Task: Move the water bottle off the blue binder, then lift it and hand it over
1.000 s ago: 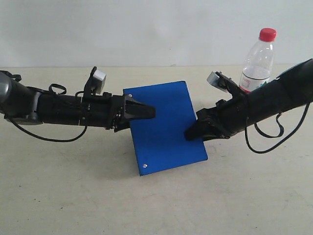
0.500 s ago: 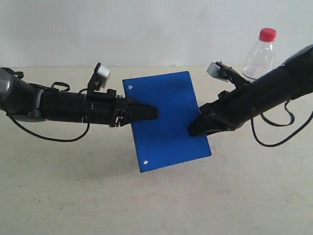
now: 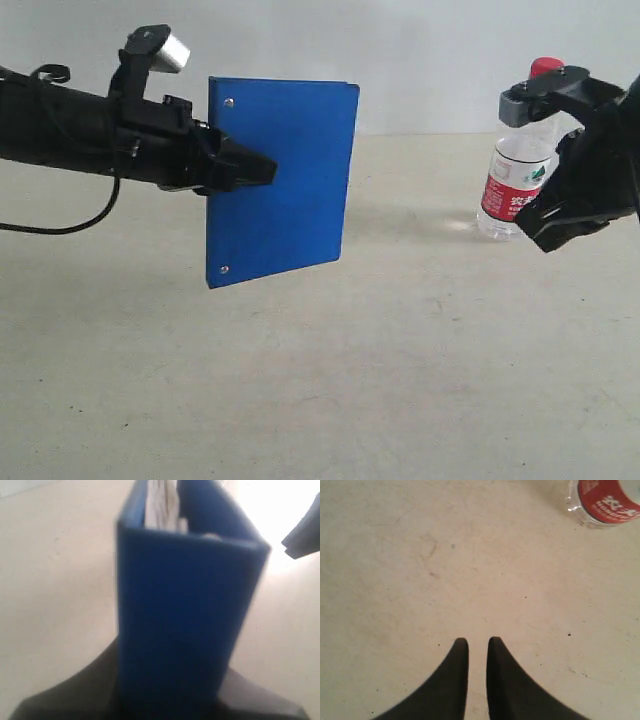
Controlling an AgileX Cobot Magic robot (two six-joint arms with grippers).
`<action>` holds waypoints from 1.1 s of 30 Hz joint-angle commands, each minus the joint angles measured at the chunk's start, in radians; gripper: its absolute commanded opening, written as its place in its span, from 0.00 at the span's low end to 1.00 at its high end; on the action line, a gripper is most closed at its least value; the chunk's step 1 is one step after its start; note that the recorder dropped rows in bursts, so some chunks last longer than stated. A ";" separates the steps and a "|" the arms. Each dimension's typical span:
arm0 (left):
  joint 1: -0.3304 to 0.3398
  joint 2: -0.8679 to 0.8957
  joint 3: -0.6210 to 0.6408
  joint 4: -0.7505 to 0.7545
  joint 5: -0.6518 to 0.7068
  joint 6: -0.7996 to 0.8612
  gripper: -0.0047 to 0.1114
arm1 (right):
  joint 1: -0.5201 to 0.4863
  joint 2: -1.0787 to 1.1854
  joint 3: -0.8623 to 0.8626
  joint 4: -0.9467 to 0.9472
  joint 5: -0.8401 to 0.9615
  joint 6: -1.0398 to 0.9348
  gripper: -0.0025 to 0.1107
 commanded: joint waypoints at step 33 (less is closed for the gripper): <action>-0.303 -0.896 0.421 -0.125 -0.828 -0.026 0.08 | -0.002 -0.608 -0.003 -0.251 -0.095 0.520 0.02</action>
